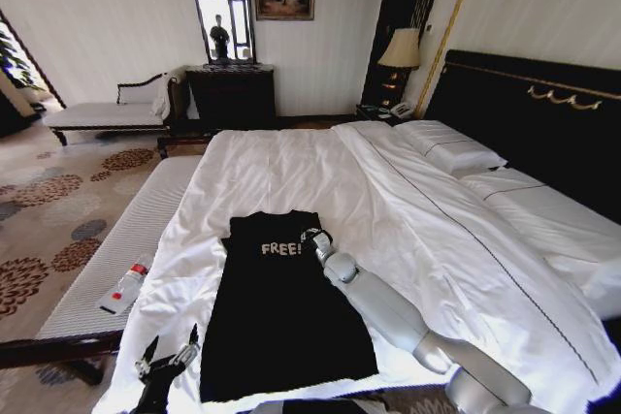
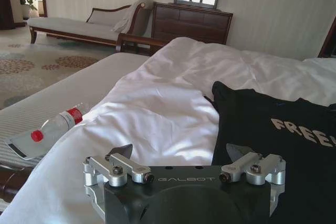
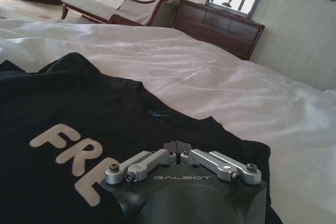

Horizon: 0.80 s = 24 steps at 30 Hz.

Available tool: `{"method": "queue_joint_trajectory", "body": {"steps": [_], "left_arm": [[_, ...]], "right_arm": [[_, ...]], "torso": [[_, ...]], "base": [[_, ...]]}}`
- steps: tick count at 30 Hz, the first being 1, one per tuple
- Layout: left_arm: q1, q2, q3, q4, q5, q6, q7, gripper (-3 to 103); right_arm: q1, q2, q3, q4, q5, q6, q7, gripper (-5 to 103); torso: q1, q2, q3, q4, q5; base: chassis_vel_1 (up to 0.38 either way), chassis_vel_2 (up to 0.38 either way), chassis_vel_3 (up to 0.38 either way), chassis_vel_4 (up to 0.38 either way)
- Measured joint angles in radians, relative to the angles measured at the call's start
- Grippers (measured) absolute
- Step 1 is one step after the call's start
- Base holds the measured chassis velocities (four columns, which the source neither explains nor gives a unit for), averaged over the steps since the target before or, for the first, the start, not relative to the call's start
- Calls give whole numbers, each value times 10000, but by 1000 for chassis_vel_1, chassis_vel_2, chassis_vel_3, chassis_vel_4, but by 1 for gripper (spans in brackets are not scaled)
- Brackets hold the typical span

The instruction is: Fold the clothes on the bed.

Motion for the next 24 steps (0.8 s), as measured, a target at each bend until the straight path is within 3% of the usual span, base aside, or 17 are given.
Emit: {"method": "queue_joint_trajectory", "body": {"steps": [5, 7, 10, 12, 13, 15, 16, 19, 20, 21, 24], "left_arm": [[36, -3, -40, 52, -48, -38, 59, 100], [-10, -5, 0, 57, -56, -39, 65, 100], [-46, -6, 19, 64, -56, -32, 61, 100], [-73, -6, 28, 96, -56, -12, 53, 100], [-77, -3, 28, 115, -58, -10, 51, 100], [-95, 2, 62, 181, -61, -3, 51, 100], [-95, 2, 62, 181, -61, -3, 51, 100], [-109, 22, 228, 213, -26, 12, 44, 100], [-115, 23, 284, 213, 9, 15, 42, 100], [-115, 23, 284, 213, 9, 15, 42, 100], [-125, 4, 365, 188, 63, 37, 25, 100]], "right_arm": [[-170, 384, -416, -245, -221, 146, 282, 0], [-555, 365, -534, 157, -802, 437, 386, 11], [-890, 138, -454, 723, -872, 577, 382, 16], [-1564, -335, 63, 1654, -723, 670, 360, 27], [-1825, -469, 342, 1934, -628, 688, 352, 27], [-2301, -668, 1420, 2388, -142, 636, 357, 37], [-2301, -668, 1420, 2388, -142, 636, 357, 37], [-2012, -843, 2693, 1515, 217, 695, 379, 54], [-1712, -952, 2924, 956, 138, 863, 300, 54], [-1712, -952, 2924, 956, 138, 863, 300, 54], [-952, -1193, 3039, -370, -200, 1256, -51, 71]], "torso": [[-1, 0, 0, 1, 3], [-1, 0, 0, 1, 2], [-1, 0, 0, 1, 3], [-1, 1, 0, -4, 3], [-1, 0, 0, -9, 4], [-3, 1, -1, -8, 5], [-3, 1, -1, -8, 5], [-3, 1, -1, -2, 4], [-3, 1, 0, 0, 5], [-3, 1, 0, 0, 5], [0, 0, 0, -2, 4]], "base": [[0, 0, 0, 0], [0, 0, 0, 0], [0, 0, 0, 0], [0, 0, 0, 0], [0, 0, 0, 0], [0, 0, 0, 0], [0, 0, 0, 0], [0, 0, 0, 0], [0, 0, 0, 0], [0, 0, 0, 0], [0, 0, 0, 0]]}}
